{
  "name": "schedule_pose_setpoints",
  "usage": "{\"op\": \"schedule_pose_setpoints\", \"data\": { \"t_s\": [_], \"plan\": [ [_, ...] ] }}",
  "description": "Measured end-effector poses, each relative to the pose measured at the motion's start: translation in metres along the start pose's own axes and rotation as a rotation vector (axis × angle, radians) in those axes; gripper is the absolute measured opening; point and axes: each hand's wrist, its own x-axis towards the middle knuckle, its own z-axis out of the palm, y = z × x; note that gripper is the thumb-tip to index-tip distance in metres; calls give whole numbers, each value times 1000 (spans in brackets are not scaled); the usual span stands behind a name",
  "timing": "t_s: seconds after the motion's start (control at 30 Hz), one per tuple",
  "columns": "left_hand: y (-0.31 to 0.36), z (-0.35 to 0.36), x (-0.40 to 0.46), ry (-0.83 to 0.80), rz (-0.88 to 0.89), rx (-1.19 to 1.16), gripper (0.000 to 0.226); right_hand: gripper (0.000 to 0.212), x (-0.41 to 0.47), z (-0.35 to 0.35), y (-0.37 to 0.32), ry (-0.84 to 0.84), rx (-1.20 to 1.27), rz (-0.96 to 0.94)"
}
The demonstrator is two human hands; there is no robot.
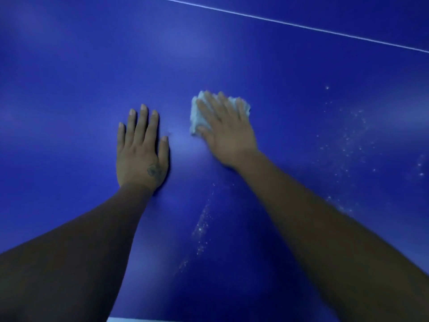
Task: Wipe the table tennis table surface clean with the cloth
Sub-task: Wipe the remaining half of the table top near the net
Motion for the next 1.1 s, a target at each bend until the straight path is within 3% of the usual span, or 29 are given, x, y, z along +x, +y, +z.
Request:
{"op": "schedule_pose_setpoints", "data": {
  "t_s": [0.2,0.3,0.47,0.7,0.93,1.03,1.1],
  "plan": [
    [-12,-10,-105,-27,-24,43,62,63,-18,-16,62,-50,77,289],
    [-18,-9,-113,-9,-28,27,61,59,-84,-19,31,-4,82,352],
    [-15,-7,-111,16,-39,16,62,60,-181,-21,-25,-47,124,285],
    [-15,-7,-111,37,-36,0,61,59,-118,-12,13,3,41,359],
    [-15,-7,-109,40,-33,-5,61,60,-183,-15,-54,-66,173,290],
    [-16,-6,-110,37,-27,-5,61,62,-175,-17,-46,-86,254,376],
    [-16,-6,-109,29,-29,3,62,61,-141,-12,-27,-28,184,424]
  ]
}}
